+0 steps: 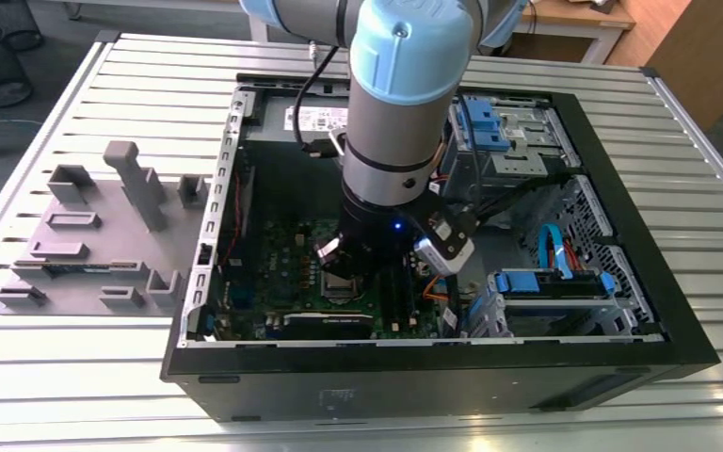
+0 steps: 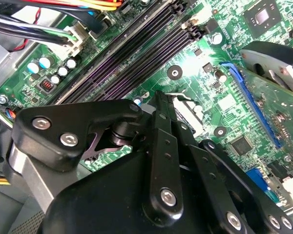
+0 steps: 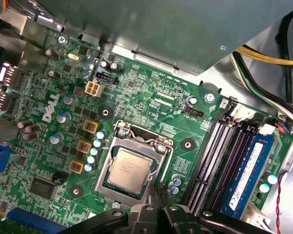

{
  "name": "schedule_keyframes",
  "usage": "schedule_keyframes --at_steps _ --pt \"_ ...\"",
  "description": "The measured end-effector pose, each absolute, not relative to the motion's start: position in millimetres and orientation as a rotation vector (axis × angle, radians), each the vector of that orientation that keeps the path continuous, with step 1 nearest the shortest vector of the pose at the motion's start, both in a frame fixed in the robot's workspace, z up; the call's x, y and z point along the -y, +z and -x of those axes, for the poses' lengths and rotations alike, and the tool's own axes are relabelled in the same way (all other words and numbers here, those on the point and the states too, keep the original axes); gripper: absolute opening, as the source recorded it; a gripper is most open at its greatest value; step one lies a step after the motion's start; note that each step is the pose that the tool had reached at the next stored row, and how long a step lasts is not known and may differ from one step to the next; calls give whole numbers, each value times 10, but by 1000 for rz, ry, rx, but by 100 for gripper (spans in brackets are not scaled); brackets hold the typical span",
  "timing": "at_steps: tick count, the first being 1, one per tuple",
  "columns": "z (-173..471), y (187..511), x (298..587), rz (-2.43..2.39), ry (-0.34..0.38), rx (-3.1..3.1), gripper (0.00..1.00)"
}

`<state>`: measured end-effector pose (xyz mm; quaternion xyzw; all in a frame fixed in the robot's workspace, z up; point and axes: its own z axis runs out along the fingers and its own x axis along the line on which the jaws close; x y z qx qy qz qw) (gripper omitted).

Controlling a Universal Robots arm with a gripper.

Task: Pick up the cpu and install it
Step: 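Install the first cpu locking lever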

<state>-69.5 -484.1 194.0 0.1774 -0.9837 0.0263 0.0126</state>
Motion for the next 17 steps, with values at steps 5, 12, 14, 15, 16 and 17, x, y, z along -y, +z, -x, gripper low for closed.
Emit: schedule_keyframes --at_steps 5,12,14,15,16,17 --pt "696 1936 4843 -553 81 3066 11" --pt "696 1937 4904 -553 81 3066 11" --pt "697 1937 4904 -553 81 3066 11" --pt "699 1936 4905 -553 81 3066 11" --pt "703 1934 4905 -553 81 3067 11" --pt "710 1933 4905 -553 81 3067 11"
